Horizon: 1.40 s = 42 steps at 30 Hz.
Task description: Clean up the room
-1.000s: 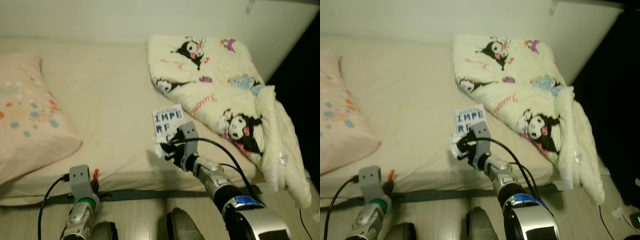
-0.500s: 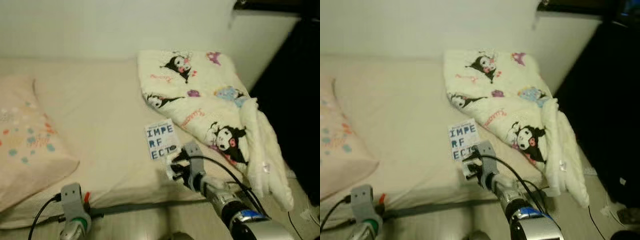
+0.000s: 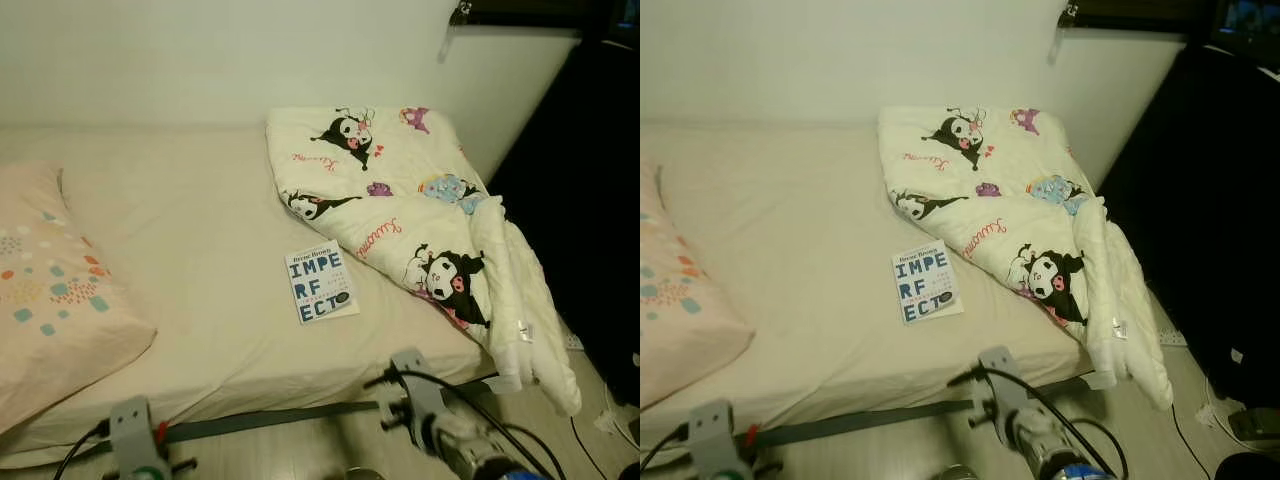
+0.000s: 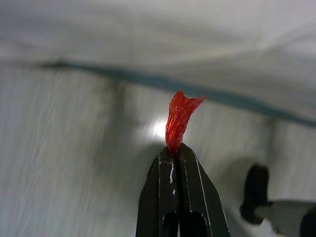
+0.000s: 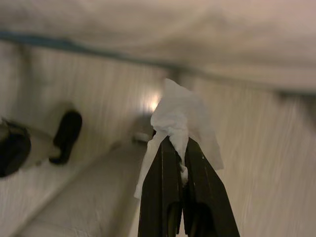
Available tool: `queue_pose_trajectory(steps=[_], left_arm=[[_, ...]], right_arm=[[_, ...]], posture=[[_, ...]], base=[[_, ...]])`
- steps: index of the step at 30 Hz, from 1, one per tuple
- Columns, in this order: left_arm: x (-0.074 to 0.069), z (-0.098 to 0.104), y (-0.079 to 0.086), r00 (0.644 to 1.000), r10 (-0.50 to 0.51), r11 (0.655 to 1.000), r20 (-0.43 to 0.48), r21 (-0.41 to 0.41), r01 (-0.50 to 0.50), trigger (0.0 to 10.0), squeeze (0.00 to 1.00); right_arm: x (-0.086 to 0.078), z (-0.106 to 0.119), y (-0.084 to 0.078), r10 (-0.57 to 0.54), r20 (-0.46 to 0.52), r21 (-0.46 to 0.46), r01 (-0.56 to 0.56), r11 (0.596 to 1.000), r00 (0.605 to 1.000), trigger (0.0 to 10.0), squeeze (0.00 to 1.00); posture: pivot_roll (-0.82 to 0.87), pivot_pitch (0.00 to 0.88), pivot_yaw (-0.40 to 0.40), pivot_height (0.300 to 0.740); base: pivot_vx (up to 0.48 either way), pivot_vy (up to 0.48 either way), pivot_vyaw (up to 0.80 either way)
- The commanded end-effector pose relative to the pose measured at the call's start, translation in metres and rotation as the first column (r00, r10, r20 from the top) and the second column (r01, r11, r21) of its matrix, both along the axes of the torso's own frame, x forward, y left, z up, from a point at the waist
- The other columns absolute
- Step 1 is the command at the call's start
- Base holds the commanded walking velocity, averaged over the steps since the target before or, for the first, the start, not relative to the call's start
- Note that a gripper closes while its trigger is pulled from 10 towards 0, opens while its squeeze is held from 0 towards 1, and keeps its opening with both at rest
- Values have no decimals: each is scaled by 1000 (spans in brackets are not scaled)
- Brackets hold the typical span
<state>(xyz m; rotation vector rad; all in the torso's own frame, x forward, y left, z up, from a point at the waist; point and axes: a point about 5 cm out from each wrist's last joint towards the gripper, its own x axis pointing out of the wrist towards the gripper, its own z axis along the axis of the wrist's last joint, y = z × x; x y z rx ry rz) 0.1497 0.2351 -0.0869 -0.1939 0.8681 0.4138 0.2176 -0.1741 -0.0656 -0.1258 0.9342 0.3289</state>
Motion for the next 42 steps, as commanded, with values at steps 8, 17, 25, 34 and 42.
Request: queue_pose_trajectory(steps=[8,17,25,34,42], left_arm=[[-20,-11,-13,999,-10,997,-49,-81,6,10000,0],[-13,-8,-14,1000,-10,997,-25,-75,8,10000,0],[-4,-6,-16,1000,-19,992,-1,-121,19,10000,0],[-5,-6,-16,999,-37,993,-18,-117,35,10000,0],[-9,-8,-18,998,-57,991,-37,-120,52,10000,0]], right_arm=[[-2,-1,-4,-10,-5,-29,10,1000,1000,10000,0],[6,3,0,-25,15,-14,25,1000,1000,10000,0],[9,4,10,-15,20,10,15,1000,1000,10000,0],[11,5,11,-39,29,21,39,999,999,10000,0],[10,4,12,-40,25,24,40,999,999,10000,0]], posture=[[-30,0,-39,740],[-22,0,-32,740],[-11,0,-31,740],[-14,0,-17,740],[-11,0,-13,740]], base=[[0,0,788],[0,0,781],[0,0,781],[0,0,781],[0,0,781]])
